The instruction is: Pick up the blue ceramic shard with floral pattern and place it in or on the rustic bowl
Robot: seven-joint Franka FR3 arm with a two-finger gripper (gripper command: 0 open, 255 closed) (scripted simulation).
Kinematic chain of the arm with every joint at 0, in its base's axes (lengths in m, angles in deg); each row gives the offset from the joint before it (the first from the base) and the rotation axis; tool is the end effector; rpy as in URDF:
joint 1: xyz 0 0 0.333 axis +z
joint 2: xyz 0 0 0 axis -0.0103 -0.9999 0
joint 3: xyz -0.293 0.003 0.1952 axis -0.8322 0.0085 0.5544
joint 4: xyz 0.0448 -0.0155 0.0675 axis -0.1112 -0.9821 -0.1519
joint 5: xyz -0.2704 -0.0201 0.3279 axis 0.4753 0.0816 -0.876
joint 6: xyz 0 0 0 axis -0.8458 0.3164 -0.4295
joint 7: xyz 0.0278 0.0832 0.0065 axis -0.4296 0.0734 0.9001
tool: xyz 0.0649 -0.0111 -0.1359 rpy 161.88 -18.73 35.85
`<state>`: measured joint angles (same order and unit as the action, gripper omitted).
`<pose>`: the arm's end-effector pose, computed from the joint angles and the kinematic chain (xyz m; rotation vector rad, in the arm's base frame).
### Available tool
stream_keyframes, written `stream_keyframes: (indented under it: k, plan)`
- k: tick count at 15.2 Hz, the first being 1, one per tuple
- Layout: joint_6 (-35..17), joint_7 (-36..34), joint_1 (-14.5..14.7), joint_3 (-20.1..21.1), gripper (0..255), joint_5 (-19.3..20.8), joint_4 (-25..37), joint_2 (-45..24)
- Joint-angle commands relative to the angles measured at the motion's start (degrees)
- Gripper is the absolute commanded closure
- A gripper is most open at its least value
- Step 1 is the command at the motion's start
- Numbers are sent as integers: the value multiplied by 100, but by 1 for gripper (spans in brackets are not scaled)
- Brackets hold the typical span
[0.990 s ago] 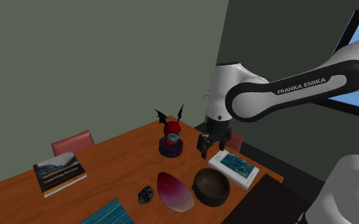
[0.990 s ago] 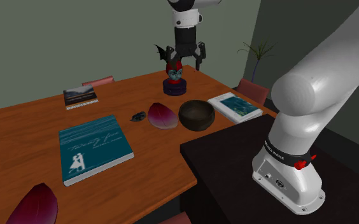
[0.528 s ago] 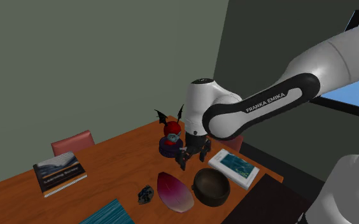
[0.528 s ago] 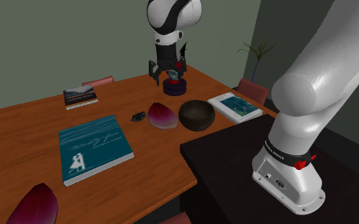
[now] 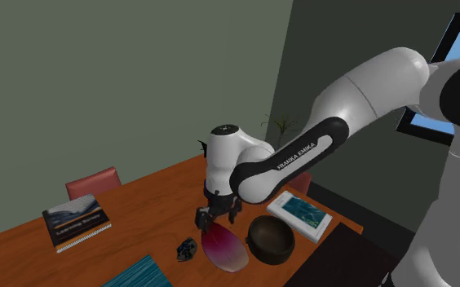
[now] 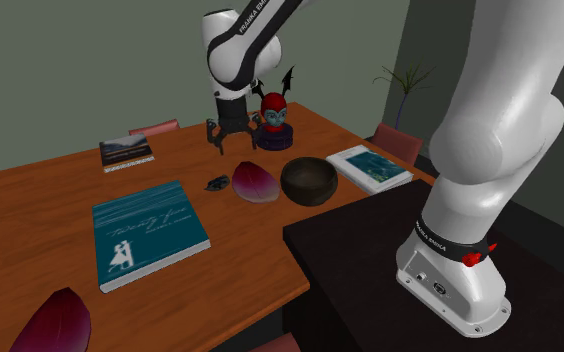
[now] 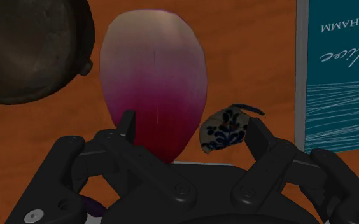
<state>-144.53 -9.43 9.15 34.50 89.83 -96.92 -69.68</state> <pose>0.4920 0.3081 0.2536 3.1032 -0.2414 -0.0328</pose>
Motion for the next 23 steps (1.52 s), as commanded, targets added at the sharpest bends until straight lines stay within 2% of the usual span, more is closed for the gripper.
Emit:
stream_keyframes:
  k: [1,9,17,23]
  plan:
    - [-81,-288,165,-54,0,274,349,-455]
    - [-129,-1015,946,-437,0,996,2029,-2208]
    - [-493,-1122,1052,-597,0,1170,2093,-2641]
    - [-493,-1122,1053,-597,0,1170,2093,-2641]
